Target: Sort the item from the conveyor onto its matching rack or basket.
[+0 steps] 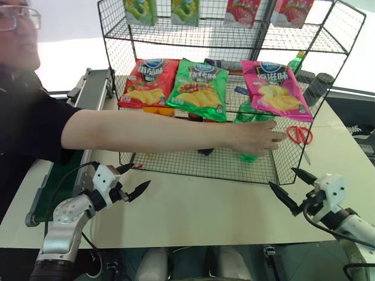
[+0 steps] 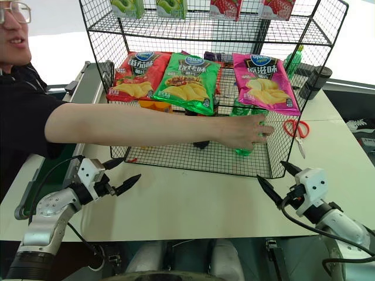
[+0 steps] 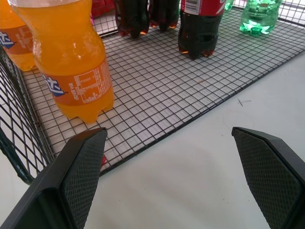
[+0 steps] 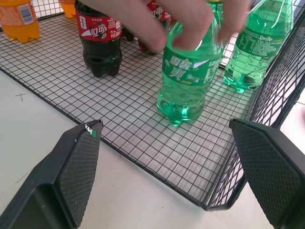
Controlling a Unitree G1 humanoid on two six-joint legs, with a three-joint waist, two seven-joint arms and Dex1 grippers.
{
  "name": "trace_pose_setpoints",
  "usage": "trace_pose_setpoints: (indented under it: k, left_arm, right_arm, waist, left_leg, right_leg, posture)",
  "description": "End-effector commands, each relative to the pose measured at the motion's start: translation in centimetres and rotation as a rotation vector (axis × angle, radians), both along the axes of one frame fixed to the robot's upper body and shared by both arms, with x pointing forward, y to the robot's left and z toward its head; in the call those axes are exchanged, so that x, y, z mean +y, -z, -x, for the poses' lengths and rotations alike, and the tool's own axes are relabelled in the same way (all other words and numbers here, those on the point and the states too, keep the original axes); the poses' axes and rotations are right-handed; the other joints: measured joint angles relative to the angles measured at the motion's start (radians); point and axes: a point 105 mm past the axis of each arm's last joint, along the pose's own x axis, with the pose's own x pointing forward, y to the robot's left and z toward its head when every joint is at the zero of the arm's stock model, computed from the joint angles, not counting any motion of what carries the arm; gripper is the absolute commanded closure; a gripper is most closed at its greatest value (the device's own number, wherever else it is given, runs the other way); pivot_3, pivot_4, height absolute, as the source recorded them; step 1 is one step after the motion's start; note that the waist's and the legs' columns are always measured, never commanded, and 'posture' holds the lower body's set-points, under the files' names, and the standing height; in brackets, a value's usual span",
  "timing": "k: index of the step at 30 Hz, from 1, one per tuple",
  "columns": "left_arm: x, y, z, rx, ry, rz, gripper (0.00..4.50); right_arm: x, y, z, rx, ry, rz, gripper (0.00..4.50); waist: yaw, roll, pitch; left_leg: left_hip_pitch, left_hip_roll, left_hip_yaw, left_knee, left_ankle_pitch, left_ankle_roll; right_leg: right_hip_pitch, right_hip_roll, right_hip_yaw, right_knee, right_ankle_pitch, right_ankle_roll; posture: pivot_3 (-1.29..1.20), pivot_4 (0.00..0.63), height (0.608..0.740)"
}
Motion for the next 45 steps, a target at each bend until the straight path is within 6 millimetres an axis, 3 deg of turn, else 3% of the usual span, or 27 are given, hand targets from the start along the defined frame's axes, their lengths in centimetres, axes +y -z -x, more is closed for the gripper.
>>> trace_pose_setpoints:
  k: [1,21,27,38,45]
  left_arm:
    - [-0.4,-1.3,-0.4,-0.058,0.013,-0.002,0.00]
    - [-0.4,-1.5,-0.6,-0.063,0.014,-0.001,0.00]
    - [0.1,-1.9,-0.5,-0.066,-0.027,0.023,0.00]
    - [4.0,-3.9,-0.4,-0.082,-0.286,0.141,0.00]
    - [8.7,-4.7,-0.6,-0.067,-0.502,0.172,0.00]
  right_arm:
    - [0.0,-0.6,-0.1,-0.041,0.001,0.001,0.08]
    - [0.5,-0.8,-0.4,-0.050,-0.008,0.000,0.08]
    - [1.7,-1.2,-0.9,-0.042,-0.083,-0.006,0.08]
    - [7.6,-2.2,-2.9,-0.070,-0.296,-0.058,0.08]
    - [12.3,-2.3,-2.7,-0.070,-0.450,-0.115,0.08]
  waist:
    - [0.000,0.000,0.000]
    - [0.000,0.000,0.000]
    - [-0.001,0.000,0.000]
    - [-0.002,0.000,0.000]
    - [-0.001,-0.002,-0.001]
  left_leg:
    - [0.000,0.000,0.000,0.000,0.000,0.000]
    - [0.000,0.000,0.000,0.000,0.000,0.000]
    - [0.000,0.000,0.000,0.000,0.000,0.000]
    - [0.000,0.000,0.000,0.001,0.000,0.000]
    - [0.000,0.000,-0.001,0.001,0.000,0.000]
  right_leg:
    - [0.000,0.000,0.000,0.000,0.000,0.000]
    - [0.000,0.000,0.000,0.000,0.000,0.000]
    - [0.000,0.000,0.000,0.000,0.000,0.000]
    - [0.000,0.000,0.000,0.001,0.000,0.000]
    - [0.000,0.000,0.000,0.000,0.000,0.000]
  posture:
    - [0.00,0.150,0.724]
    - [0.00,0.150,0.724]
    - [0.00,0.150,0.724]
    - [0.00,0.150,0.724]
    - [0.00,0.150,0.724]
